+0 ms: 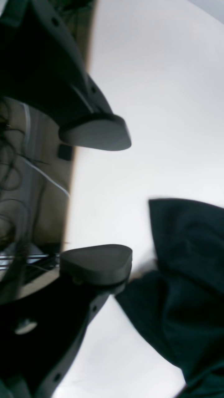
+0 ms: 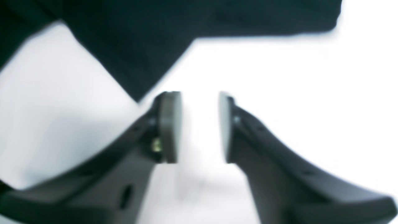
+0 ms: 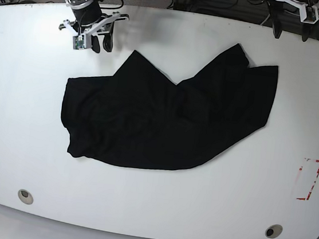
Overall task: Fold the T-shirt properly
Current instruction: 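Lower the right gripper onto the black shirt's edge and grasp it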
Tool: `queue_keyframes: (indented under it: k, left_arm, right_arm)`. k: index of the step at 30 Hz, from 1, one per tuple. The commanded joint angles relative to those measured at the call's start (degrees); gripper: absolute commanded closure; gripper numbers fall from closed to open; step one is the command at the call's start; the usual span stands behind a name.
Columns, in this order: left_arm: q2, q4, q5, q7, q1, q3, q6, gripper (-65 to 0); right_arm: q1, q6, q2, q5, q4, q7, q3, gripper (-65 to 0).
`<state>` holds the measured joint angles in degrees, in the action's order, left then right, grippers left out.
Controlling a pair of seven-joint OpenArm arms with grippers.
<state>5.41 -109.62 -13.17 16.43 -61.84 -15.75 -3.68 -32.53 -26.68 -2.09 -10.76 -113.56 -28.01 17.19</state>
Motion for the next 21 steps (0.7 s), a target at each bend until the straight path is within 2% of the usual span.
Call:
queue_keyframes:
  k: [1, 3, 5, 13, 21]
  left_arm:
    - [0.3, -0.9, -0.1, 1.7, -0.4, -0.4, 0.2, -44.7]
    - [0.3, -0.9, 0.0, 1.7, 0.2, -0.4, 0.2, -44.6]
    - [0.3, -0.9, 0.0, 1.7, 0.9, -0.3, 0.2, -44.6]
    - [0.3, -0.8, -0.1, 1.7, 3.4, -0.5, 0.2, -44.6]
    - [0.3, -0.8, 0.0, 1.7, 5.8, -0.3, 0.1, -44.6]
  right_arm:
    - [2.5, -1.1, -0.2, -1.1, -1.1, -2.6, 0.3, -28.7]
    - [5.9, -1.9, -0.2, -1.1, -1.1, -6.0, 0.3, -34.7]
    - [9.3, -2.6, -0.2, -1.1, -0.9, -9.0, 0.3, -37.6]
    - [20.6, -4.0, 0.1, -1.1, 0.5, -19.7, 0.3, -37.9]
    - [27.7, -4.0, 0.2, -1.1, 5.2, -22.5, 0.4, -37.9]
